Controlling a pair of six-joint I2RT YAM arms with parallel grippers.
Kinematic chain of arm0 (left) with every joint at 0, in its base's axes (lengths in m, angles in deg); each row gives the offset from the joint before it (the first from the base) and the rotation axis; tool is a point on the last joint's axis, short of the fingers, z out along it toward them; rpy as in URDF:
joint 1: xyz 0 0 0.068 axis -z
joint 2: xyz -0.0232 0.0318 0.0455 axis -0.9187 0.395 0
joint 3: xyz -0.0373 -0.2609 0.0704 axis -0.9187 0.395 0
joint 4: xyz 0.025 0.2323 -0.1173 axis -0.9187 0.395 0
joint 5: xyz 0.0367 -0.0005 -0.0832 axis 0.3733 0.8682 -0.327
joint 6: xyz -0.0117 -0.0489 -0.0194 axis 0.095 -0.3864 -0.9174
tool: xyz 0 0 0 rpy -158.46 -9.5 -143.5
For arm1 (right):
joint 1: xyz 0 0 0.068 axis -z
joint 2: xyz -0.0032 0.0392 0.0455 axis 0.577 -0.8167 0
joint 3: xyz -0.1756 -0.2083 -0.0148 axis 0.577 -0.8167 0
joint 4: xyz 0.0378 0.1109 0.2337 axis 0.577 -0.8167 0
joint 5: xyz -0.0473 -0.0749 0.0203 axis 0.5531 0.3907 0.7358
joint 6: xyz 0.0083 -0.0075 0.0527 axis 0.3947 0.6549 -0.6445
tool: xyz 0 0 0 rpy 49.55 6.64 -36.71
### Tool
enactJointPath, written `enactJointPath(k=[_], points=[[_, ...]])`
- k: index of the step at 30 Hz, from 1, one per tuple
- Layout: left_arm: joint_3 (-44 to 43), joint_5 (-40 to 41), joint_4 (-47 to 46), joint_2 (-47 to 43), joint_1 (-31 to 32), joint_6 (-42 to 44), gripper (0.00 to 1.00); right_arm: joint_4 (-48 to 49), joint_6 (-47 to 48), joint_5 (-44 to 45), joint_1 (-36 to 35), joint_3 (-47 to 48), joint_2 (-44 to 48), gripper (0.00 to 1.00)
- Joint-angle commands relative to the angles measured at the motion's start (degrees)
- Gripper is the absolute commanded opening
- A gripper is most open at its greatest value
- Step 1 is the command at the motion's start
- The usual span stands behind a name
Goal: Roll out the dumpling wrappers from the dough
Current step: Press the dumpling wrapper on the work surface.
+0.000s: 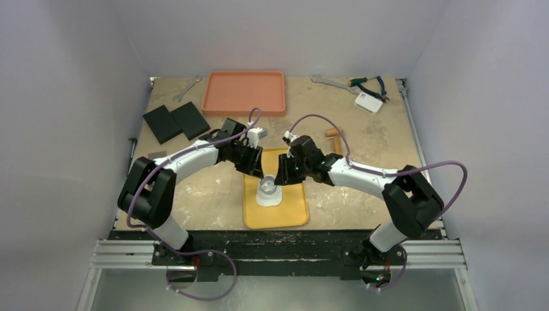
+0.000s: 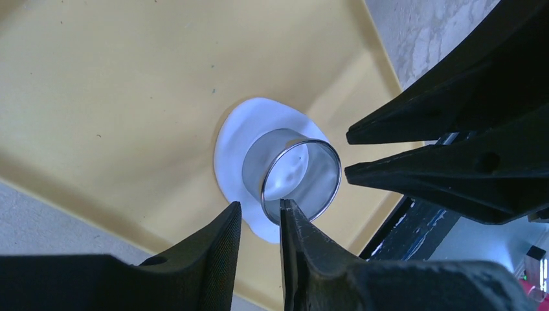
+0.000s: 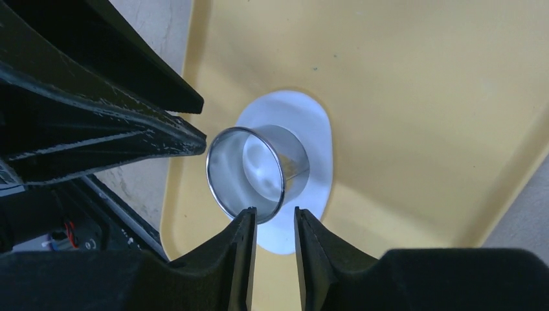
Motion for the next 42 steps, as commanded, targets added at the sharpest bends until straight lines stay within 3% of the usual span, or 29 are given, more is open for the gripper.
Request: enactJointPath(k=[1, 13, 19, 22, 26, 32, 42], points=[[1.2, -1.3, -3.8, 0.2, 0.0, -2.7, 0.26, 3.3, -0.3, -0.6, 0.0, 3.9, -0.9, 0.34], [2.6, -4.7, -4.4, 0.9, 0.0, -3.7, 0.23, 2.4, 0.8, 1.7, 0.0, 4.1, -3.7, 0.22], [4.0, -3.3, -5.5, 1.7, 0.0, -3.8, 0.23, 2.2, 1.1, 1.8, 0.0, 4.4, -4.7, 0.22], [5.0, -3.1, -6.8, 2.2, 0.0, -4.3, 0.18, 1.9, 1.4, 2.1, 0.0, 4.2, -4.8, 0.19], [5.6, -3.0, -7.6, 2.9, 0.0, -4.9, 0.07, 2.4, 1.4, 1.6, 0.0, 3.0, -5.1, 0.08], [6.8, -4.0, -7.8, 3.7, 0.0, -4.7, 0.0, 3.7, 1.4, 0.3, 0.0, 1.7, -6.4, 0.0], [9.0, -3.8, -8.3, 7.5, 0.0, -5.6, 0.0, 7.8, 0.5, -2.8, 0.4, -3.4, -11.5, 0.0]])
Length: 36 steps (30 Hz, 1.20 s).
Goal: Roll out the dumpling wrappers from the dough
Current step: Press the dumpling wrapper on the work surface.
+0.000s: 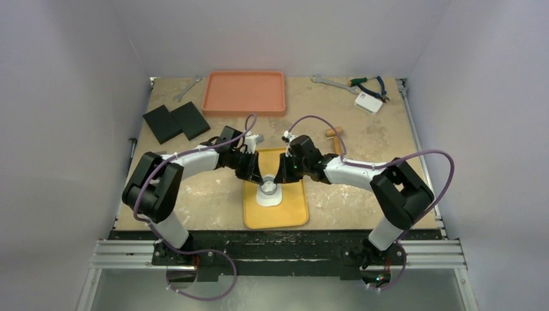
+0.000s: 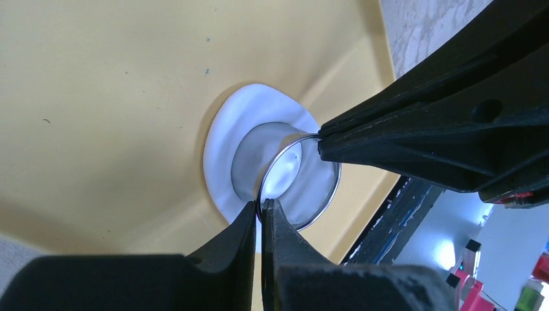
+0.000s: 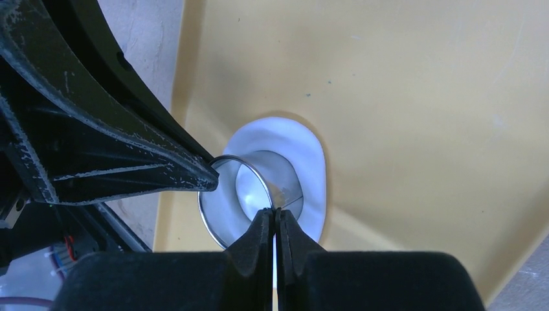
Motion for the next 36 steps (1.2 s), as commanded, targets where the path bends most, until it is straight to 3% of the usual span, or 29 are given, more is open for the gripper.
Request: enactJointPath(k=[1, 17, 22, 26, 30, 36], points=[[2.5, 1.6, 0.4, 4.7, 1.0, 0.8, 0.0, 3.1, 0.3, -1.3, -0.4, -4.5, -6.0, 0.0], [3.0, 6.8, 1.0, 10.1, 1.7, 3.5, 0.0, 6.9, 3.3, 0.1, 1.0, -11.4, -11.4, 0.0], [1.1, 8.6, 2.5, 10.8, 3.0, 7.5, 0.0, 3.4, 3.9, 2.0, 0.4, -5.8, -11.4, 0.0], [-0.6, 9.8, 4.7, 12.0, 5.0, 11.0, 0.0, 4.2, 3.5, -2.6, 0.5, -3.7, -11.2, 0.0], [-5.5, 10.3, 9.2, 15.0, 3.7, 13.5, 0.0, 2.4, 4.0, 1.1, 0.3, -7.1, -10.7, 0.0], [-6.4, 10.2, 10.7, 18.0, 3.2, 14.4, 0.0, 6.6, -1.0, -0.7, -2.4, -13.5, -8.1, 0.0]])
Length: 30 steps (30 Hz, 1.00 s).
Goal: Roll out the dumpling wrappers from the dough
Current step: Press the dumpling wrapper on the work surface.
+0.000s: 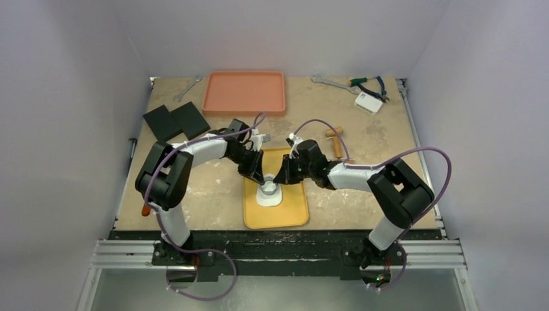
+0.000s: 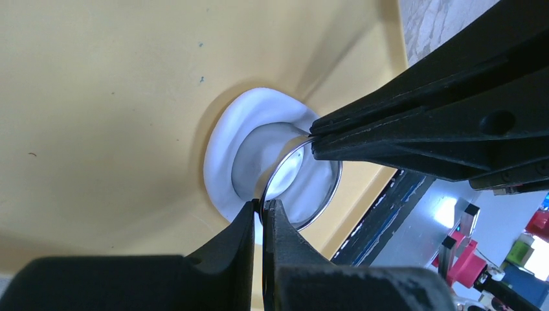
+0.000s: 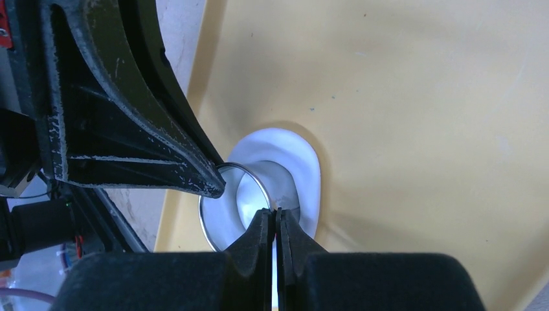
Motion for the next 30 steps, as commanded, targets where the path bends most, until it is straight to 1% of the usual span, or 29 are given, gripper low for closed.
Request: enactJointPath(k=[1, 3, 6, 7, 10, 13, 17, 20, 22, 27, 30], points=[[3.7, 10.8, -1.6, 8.9, 2.6, 8.1, 0.0, -5.9, -0.9, 3.2, -4.9, -6.6, -5.6, 0.0], [2.0, 8.1, 1.0, 8.6, 2.8, 10.3, 0.0, -5.1, -0.7, 1.6, -4.3, -5.6, -5.9, 0.0], [1.5, 6.7, 3.6, 6.6, 3.0, 12.7, 0.0, -10.1, 3.6, 3.4, -2.8, 1.0, -7.5, 0.0], [1.2, 6.2, 4.6, 6.1, 3.1, 13.4, 0.0, -10.4, 4.5, 3.2, -2.2, 2.6, -7.9, 0.0], [0.2, 5.0, 9.2, 6.3, 3.6, 16.8, 0.0, -10.4, 5.6, 2.4, -0.3, 4.5, -8.9, 0.0], [-0.5, 5.3, 11.9, 7.4, 3.8, 19.0, 0.0, -14.8, 7.3, 8.0, -0.6, 5.3, -8.6, 0.0], [-4.3, 8.4, 10.3, 7.2, 3.6, 19.6, 0.0, -14.5, 4.9, 8.8, -2.2, 0.7, -5.3, 0.0], [-7.1, 11.3, 8.4, 7.4, 3.4, 20.3, 0.0, -12.3, 1.6, 7.6, -3.5, -3.4, -2.7, 0.0], [-7.7, 11.0, 8.2, 7.8, 3.4, 20.3, 0.0, -10.9, 0.2, 7.1, -4.4, -4.8, -1.9, 0.0], [-6.7, 10.4, 10.0, 7.4, 3.6, 20.5, 0.0, -8.7, 0.7, 3.7, -4.0, -1.7, -4.1, 0.0], [-4.0, 11.5, 11.5, 4.5, 5.3, 22.0, 0.0, -11.2, 3.9, 4.8, -2.7, 3.5, -6.2, 0.0]])
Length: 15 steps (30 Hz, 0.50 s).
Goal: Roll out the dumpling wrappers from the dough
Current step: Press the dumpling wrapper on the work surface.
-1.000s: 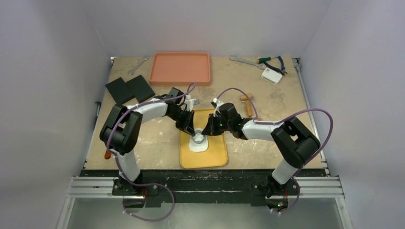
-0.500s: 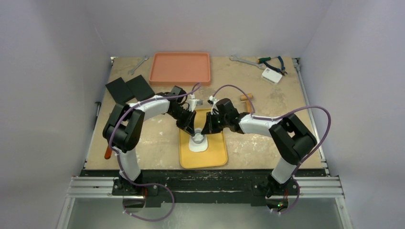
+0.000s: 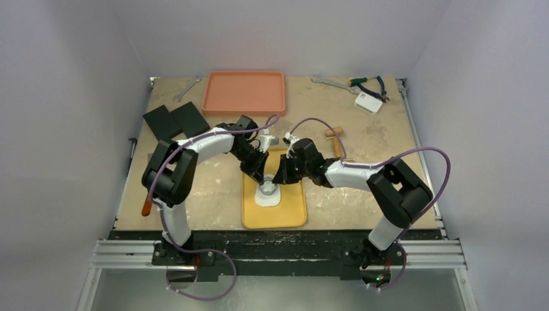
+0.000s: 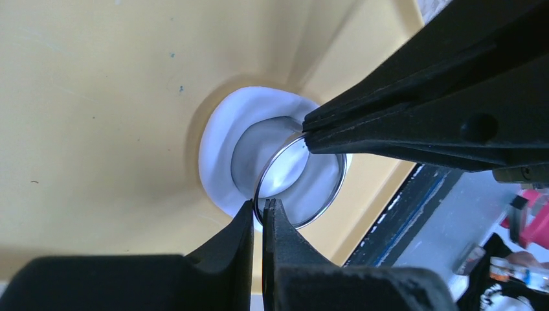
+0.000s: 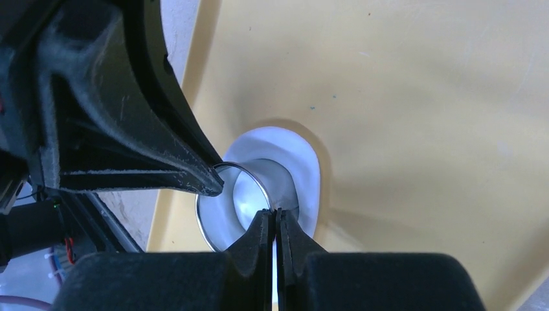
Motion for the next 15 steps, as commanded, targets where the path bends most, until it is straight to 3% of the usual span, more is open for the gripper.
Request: enactJointPath(k=[1, 6, 15], points=[[6.1, 9.4, -0.3, 0.1, 3.9, 8.4, 0.0, -10.0, 4.5, 1.3, -0.4, 3.7, -7.9, 0.0], [7.2, 5.8, -0.3, -0.9, 4.5, 7.9, 0.0, -10.7, 5.8, 1.9, 0.4, 4.9, -8.7, 0.0], [0.0, 3.8, -3.1, 6.3, 0.8, 7.5, 0.0, -6.5, -2.4, 2.2, -3.7, -8.5, -2.3, 0.0]])
